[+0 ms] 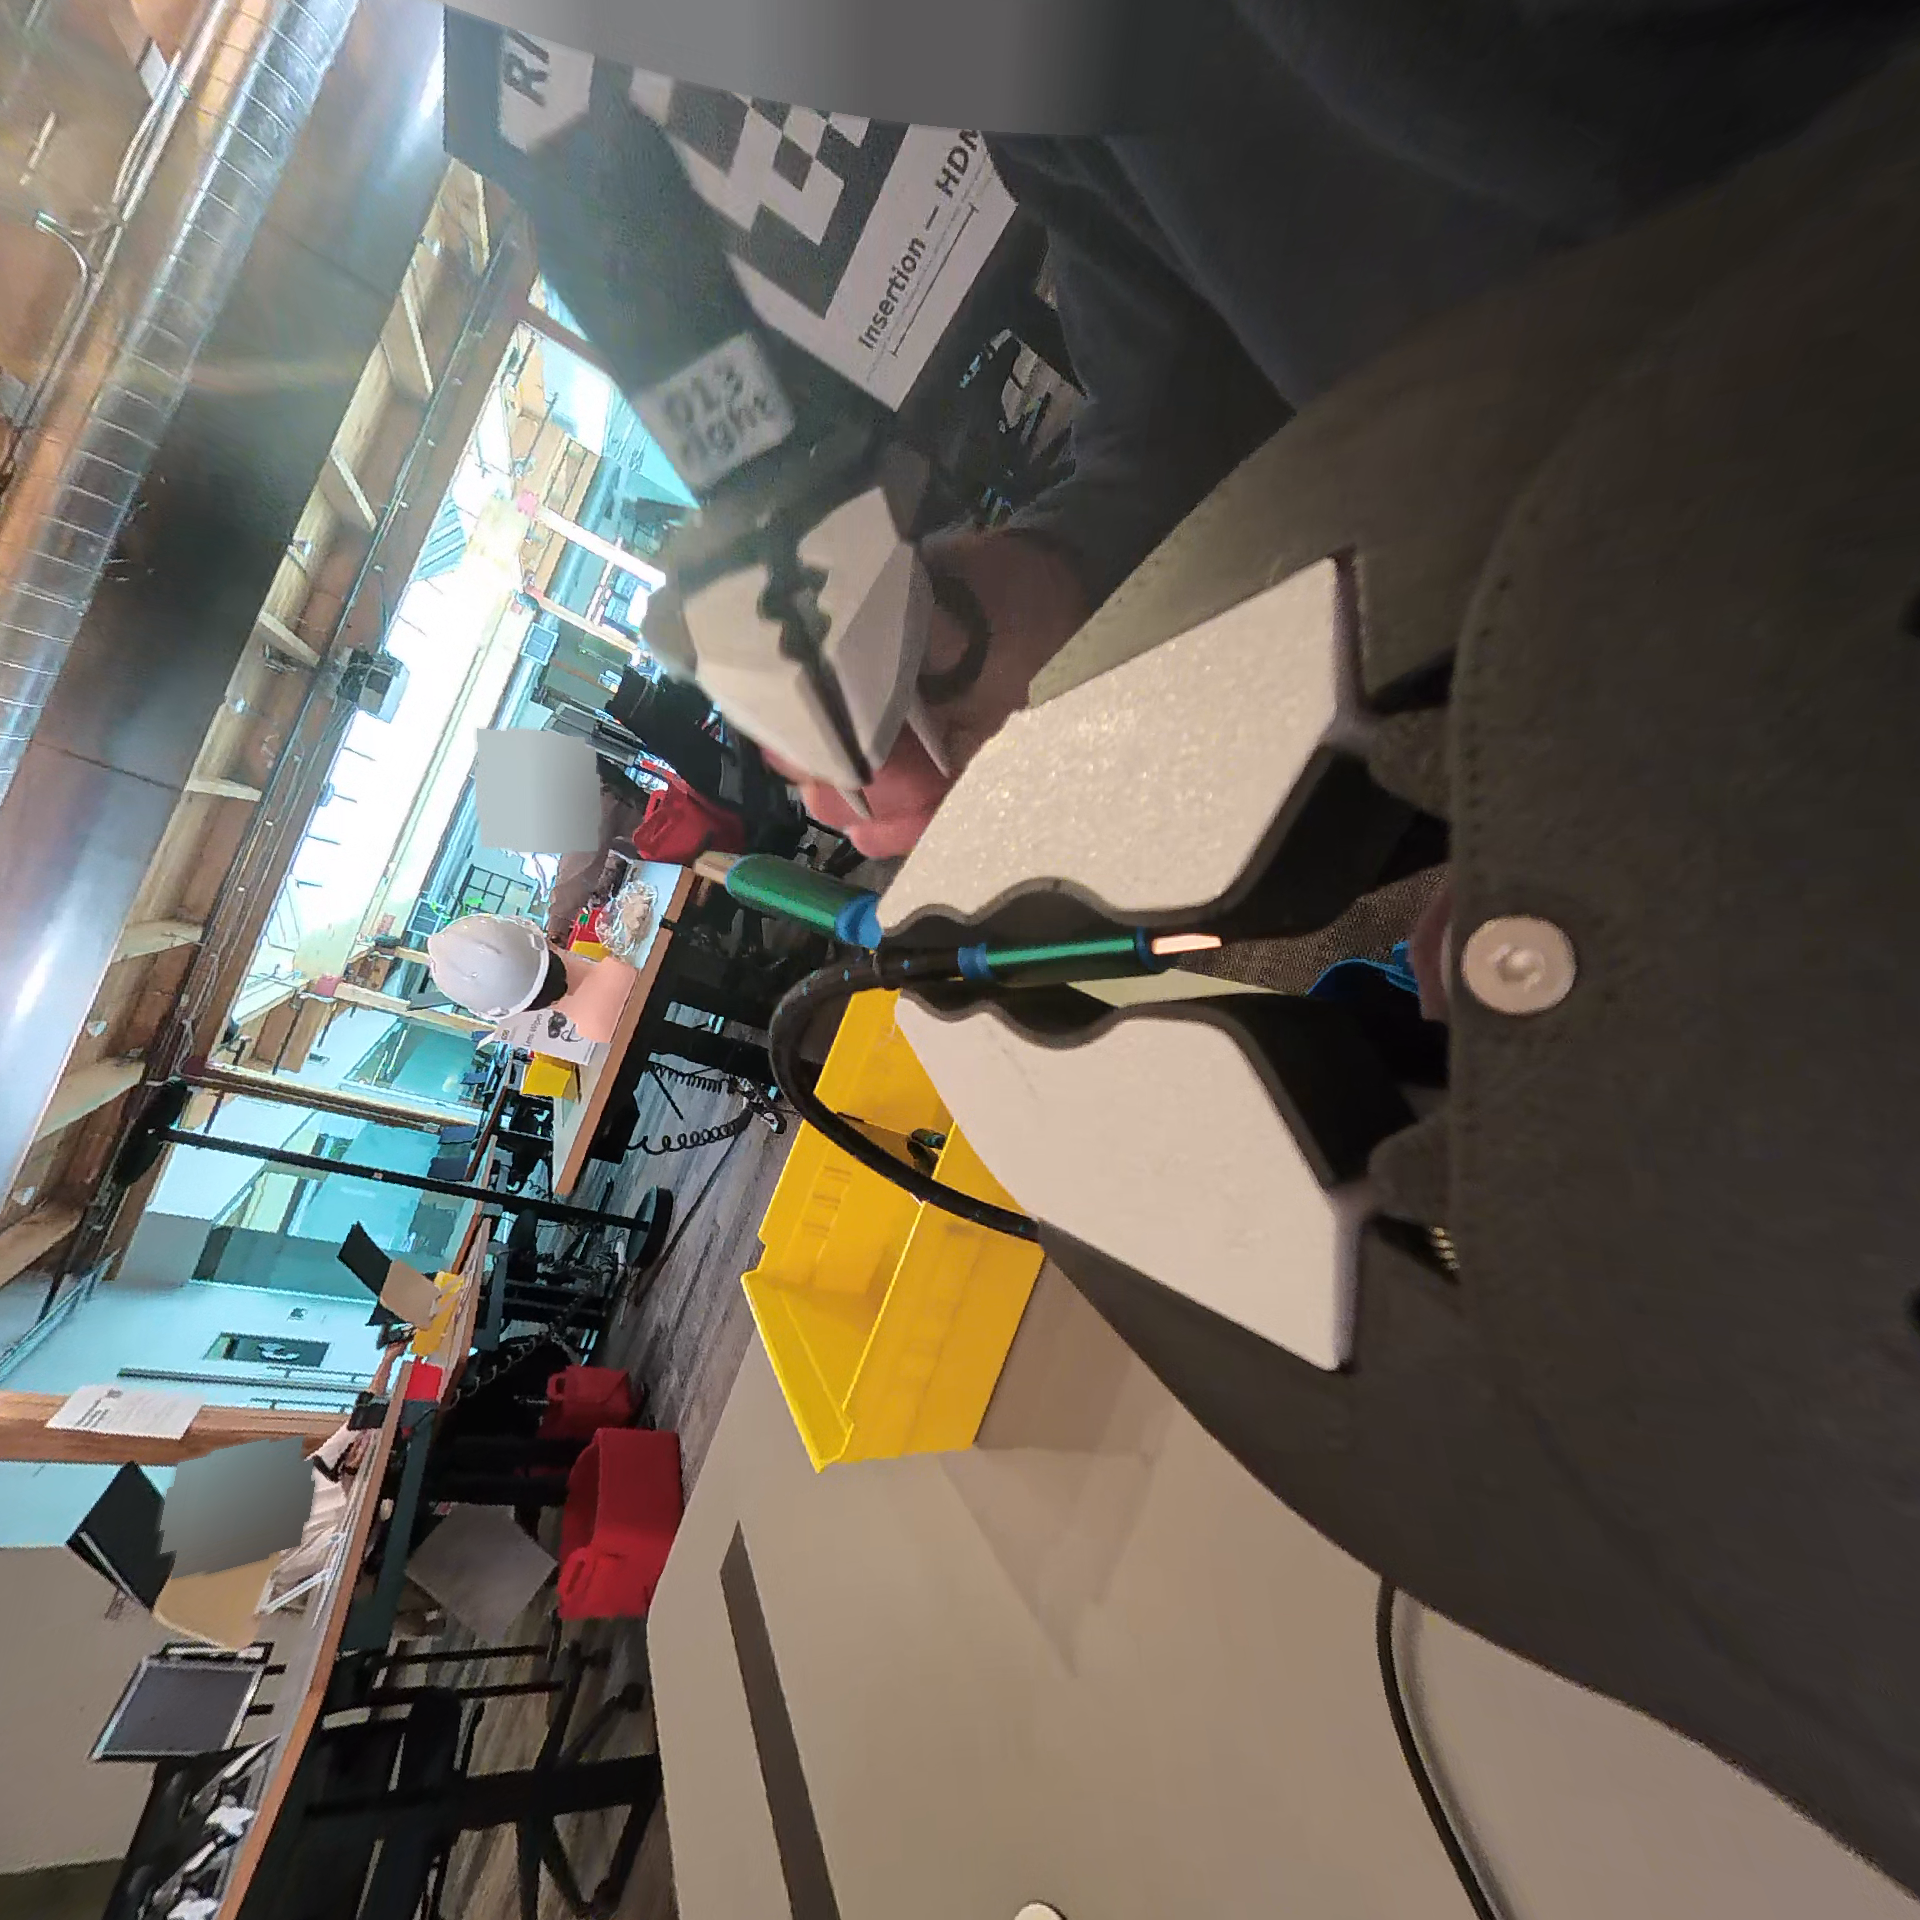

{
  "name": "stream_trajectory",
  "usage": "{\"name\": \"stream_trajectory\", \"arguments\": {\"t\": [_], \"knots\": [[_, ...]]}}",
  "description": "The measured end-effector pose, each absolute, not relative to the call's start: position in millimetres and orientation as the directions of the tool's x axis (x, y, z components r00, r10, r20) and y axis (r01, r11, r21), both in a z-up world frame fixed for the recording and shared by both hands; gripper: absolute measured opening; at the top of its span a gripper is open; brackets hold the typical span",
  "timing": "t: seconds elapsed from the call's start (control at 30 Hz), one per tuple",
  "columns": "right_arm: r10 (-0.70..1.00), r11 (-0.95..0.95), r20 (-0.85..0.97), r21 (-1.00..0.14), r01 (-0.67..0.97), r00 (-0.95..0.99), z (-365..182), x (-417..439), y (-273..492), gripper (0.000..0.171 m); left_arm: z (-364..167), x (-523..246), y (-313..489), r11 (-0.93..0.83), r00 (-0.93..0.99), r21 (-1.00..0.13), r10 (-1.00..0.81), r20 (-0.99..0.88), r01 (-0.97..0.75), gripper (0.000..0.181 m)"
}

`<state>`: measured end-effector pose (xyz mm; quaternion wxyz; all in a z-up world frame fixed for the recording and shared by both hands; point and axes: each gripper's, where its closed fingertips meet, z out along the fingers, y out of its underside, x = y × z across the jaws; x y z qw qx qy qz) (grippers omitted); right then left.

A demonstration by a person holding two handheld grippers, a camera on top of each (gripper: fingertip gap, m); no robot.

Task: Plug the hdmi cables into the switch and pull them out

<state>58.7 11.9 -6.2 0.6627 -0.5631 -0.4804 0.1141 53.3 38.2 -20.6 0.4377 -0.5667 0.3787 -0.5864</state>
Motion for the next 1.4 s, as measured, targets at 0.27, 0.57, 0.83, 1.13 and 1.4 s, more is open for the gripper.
{"name": "stream_trajectory", "arguments": {"t": [0.27, 0.57, 0.83, 1.13, 1.4], "knots": [[0.841, 0.073, 0.121, -0.991, 0.111, 0.527, -27, 52, 23, 0.005, -19, 55, 34, -0.27, 0.047, -0.96, -0.961, 0.274, 0.08, 0.005], [0.86, 0.038, 0.064, -0.997, 0.061, 0.507, -28, 47, 23, 0.004, -22, 56, 34, -0.273, 0.051, -0.959, -0.959, 0.278, 0.077, 0.005], [0.829, 0.118, 0.172, -0.984, 0.134, 0.532, -26, 48, 19, 0.0, -21, 56, 32, -0.26, 0.05, -0.963, -0.963, 0.264, 0.074, 0.005], [0.388, 0.402, 0.806, -0.584, 0.705, 0.447, -26, 51, 24, 0.0, -22, 59, 34, -0.347, 0.016, -0.935, -0.937, 0.348, 0.069, 0.005], [0.123, 0.401, 0.992, -0.056, 0.914, 0.007, -35, 50, 30, 0.0, -32, 59, 41, -0.406, 0.027, -0.912, -0.913, 0.408, 0.053, 0.004]]}}
